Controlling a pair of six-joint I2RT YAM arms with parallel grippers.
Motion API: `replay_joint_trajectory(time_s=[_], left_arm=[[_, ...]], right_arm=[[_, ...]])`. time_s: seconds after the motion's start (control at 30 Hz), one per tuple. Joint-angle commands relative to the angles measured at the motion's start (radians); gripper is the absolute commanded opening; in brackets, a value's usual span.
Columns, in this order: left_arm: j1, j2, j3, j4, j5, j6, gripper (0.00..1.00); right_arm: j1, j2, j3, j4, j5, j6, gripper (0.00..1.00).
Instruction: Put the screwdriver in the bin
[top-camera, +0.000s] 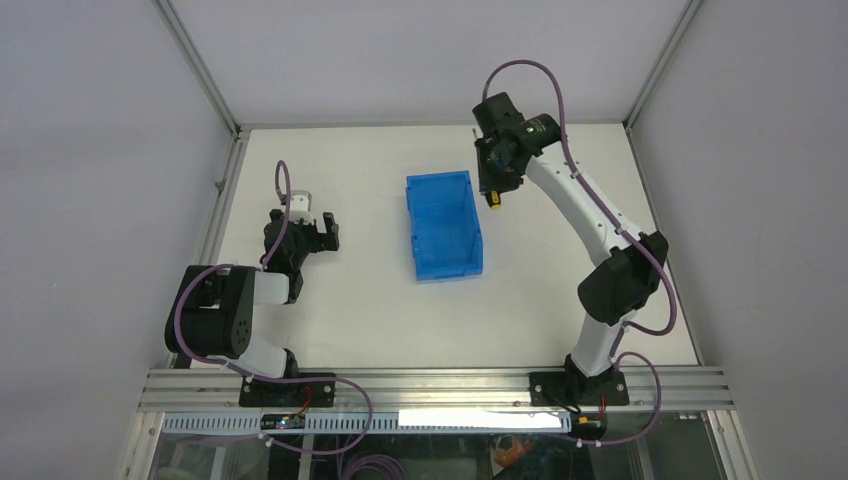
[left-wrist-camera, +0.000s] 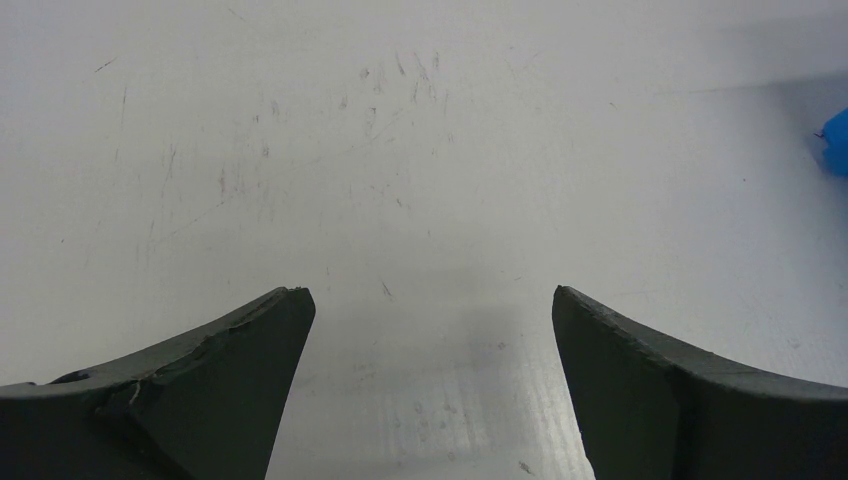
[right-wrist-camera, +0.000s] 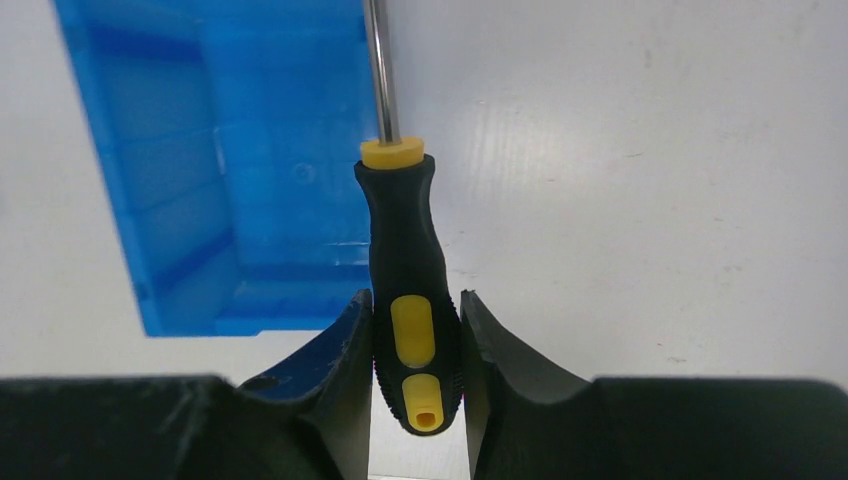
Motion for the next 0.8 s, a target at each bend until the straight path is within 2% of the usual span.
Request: replay_joint_trajectory(time_s=[0.0, 0.17, 0.33, 0.67, 0.77], left_arm=[[0.003, -0.012, 0.02, 0.033, -0.008, -0.01, 0.99], [0.003, -0.013, 0.02, 0.032, -0.008, -0.01, 0.99], [0.003, -0.013, 0.02, 0.032, -0.008, -0.011, 0.99], [0.002, -0.012, 0.021, 0.032, -0.009, -0.01, 0.99], [0.003, -0.012, 0.02, 0.032, -0.008, -0.01, 0.99]], right_arm=[[0.096, -0.034, 0.074, 0.02, -0.002, 0.032, 0.0], [0.183, -0.014, 0.053, 0.079, -0.006, 0.039, 0.0], [0.249, -0.045, -0.111, 0.226, -0.055, -0.021, 0.02], [0.283, -0.054, -0.379, 0.427, -0.148, 0.01, 0.03], [0.289, -0.031, -0.417, 0.448, -0.123, 0.015, 0.04]])
